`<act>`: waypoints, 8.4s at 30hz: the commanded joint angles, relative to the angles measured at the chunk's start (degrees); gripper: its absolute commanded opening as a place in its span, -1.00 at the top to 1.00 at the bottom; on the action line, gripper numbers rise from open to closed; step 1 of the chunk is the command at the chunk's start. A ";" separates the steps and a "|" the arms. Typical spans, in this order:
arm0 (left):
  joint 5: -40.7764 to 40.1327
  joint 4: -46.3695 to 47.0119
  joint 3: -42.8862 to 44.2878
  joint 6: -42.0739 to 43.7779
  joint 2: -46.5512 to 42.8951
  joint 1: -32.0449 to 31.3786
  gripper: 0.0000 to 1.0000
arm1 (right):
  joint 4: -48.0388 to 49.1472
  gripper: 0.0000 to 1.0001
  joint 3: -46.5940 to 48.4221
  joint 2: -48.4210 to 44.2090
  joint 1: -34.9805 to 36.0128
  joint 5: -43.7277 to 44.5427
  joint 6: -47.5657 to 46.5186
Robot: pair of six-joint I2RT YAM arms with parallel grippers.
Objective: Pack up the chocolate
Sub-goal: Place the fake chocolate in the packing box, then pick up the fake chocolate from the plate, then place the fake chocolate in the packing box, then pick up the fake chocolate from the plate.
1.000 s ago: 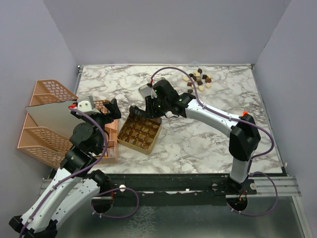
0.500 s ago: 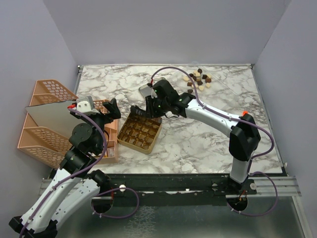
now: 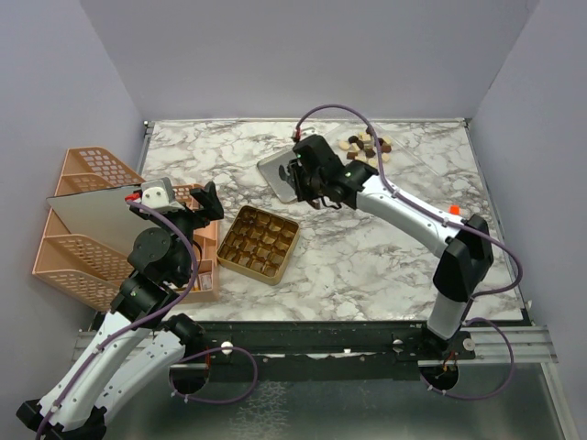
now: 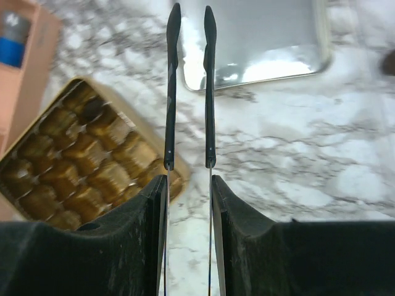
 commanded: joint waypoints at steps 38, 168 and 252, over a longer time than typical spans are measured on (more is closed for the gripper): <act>0.85 1.20 -1.10 0.55 0.28 -0.15 -0.98 | 3.38 0.20 -4.96 4.96 -23.89 1.46 -4.90; -0.23 1.26 -1.19 0.64 -0.73 -0.15 -0.98 | 3.29 0.24 -8.57 -4.37 1.95 -16.84 2.59; 0.36 1.61 -1.45 0.80 -0.83 -0.15 -0.98 | 2.71 0.42 -4.98 9.07 -29.35 5.45 -6.31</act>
